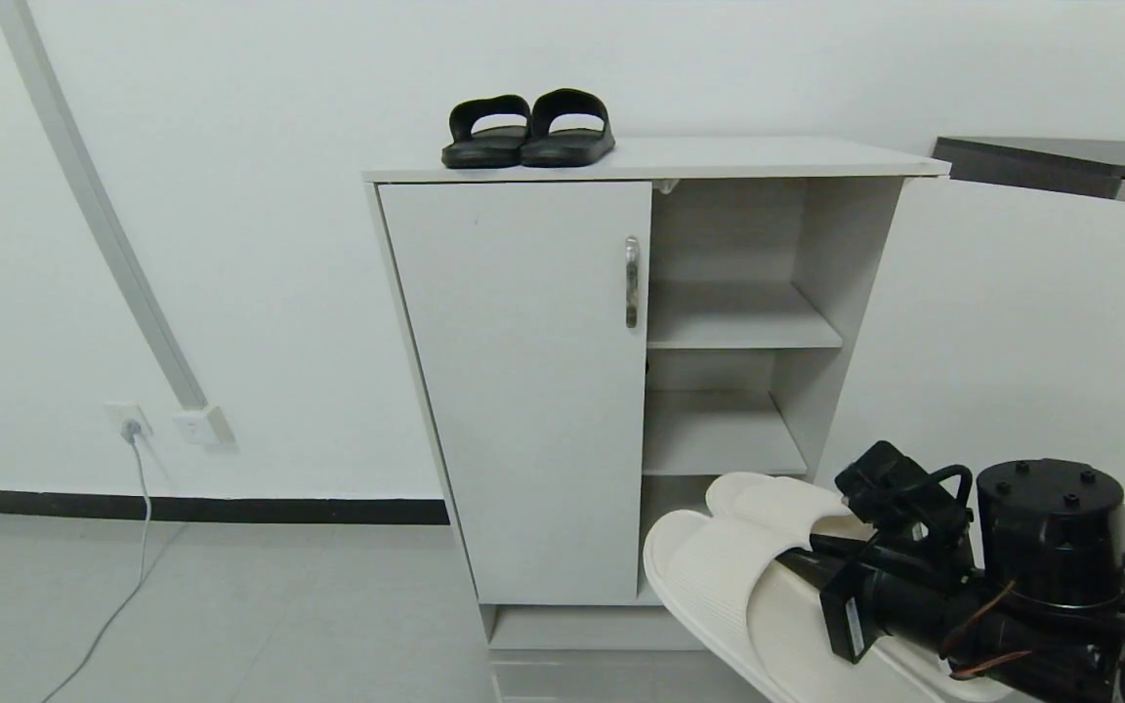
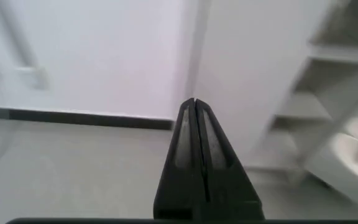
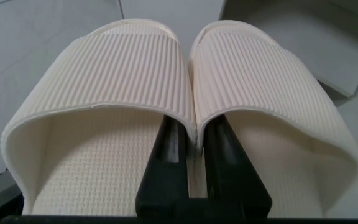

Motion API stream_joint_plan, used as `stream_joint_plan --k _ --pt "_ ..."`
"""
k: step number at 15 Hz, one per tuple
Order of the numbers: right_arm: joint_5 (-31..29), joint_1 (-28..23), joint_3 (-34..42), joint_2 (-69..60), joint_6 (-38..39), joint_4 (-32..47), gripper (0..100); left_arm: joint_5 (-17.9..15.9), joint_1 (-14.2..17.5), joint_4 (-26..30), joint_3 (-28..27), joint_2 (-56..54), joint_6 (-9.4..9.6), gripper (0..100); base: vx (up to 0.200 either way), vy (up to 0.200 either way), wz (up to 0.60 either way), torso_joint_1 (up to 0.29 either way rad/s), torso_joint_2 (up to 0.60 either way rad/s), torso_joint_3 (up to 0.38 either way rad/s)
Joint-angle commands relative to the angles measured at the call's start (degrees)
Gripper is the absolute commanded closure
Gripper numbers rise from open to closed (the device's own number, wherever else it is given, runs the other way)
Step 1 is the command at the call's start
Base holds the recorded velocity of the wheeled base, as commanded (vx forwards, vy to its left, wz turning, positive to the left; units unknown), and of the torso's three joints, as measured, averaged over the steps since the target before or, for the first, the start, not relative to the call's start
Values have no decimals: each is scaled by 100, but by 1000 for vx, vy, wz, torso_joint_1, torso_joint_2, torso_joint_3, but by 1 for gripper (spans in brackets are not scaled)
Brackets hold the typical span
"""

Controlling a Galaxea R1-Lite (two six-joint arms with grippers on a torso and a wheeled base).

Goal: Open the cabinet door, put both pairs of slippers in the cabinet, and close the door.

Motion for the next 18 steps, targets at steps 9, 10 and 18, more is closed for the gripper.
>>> stream_joint_plan --k 9,10,18 --pt "-12 234 72 107 0 -5 100 -1401 2136 -63 2894 -3588 418 100 0 0 0 0 0 0" --pt "-12 269 72 107 0 -5 100 -1753 2136 -54 2894 -3588 383 100 0 0 0 0 0 0" --pt "-855 577 -262 414 255 -163 100 -2579 2136 174 2894 -3588 489 100 0 0 0 0 0 0"
